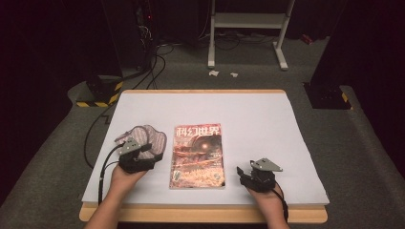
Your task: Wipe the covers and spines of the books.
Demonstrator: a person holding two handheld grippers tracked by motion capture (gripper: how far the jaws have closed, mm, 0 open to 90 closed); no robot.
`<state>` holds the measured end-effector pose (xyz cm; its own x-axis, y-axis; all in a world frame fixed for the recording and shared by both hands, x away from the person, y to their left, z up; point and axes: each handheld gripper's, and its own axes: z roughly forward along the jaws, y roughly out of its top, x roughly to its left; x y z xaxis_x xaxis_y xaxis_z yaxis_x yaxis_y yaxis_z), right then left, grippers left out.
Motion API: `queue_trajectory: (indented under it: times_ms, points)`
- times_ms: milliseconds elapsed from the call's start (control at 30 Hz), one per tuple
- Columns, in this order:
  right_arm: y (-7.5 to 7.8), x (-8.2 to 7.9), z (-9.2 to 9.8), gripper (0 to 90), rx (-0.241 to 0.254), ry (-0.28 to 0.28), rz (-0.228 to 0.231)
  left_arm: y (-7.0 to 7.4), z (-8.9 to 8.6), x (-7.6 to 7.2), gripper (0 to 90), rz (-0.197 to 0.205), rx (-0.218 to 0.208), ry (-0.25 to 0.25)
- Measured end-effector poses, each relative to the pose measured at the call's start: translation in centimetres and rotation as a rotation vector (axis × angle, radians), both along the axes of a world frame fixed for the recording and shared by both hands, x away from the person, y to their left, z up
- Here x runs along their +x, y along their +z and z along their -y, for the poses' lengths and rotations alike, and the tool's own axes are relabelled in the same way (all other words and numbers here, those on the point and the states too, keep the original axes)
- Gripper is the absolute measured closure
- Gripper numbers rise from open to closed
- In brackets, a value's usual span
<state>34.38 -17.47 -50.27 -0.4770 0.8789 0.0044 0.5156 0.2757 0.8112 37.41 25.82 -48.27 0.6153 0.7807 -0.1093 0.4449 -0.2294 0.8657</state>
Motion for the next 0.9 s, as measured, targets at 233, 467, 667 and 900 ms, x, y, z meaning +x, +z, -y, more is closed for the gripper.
queue_trajectory:
  times_ms: [233,467,667,900]
  points:
    - [0.0,0.0,-0.1,40.6,-0.006,0.012,0.004,-1.0,2.5,-0.4,28.0,-0.011,0.079,-0.06]
    - [0.1,-0.1,-0.3,36.9,-0.013,0.011,0.017,-1.4,4.2,-0.6,26.8,-0.03,0.112,-0.068]
    - [0.6,-0.2,-0.7,35.6,0.007,0.028,0.054,-1.6,5.4,-0.3,26.3,-0.087,0.087,-0.032]
    - [1.3,-0.1,-3.1,35.0,-0.013,0.114,0.053,-2.2,7.0,0.1,24.7,-0.129,0.17,0.007]
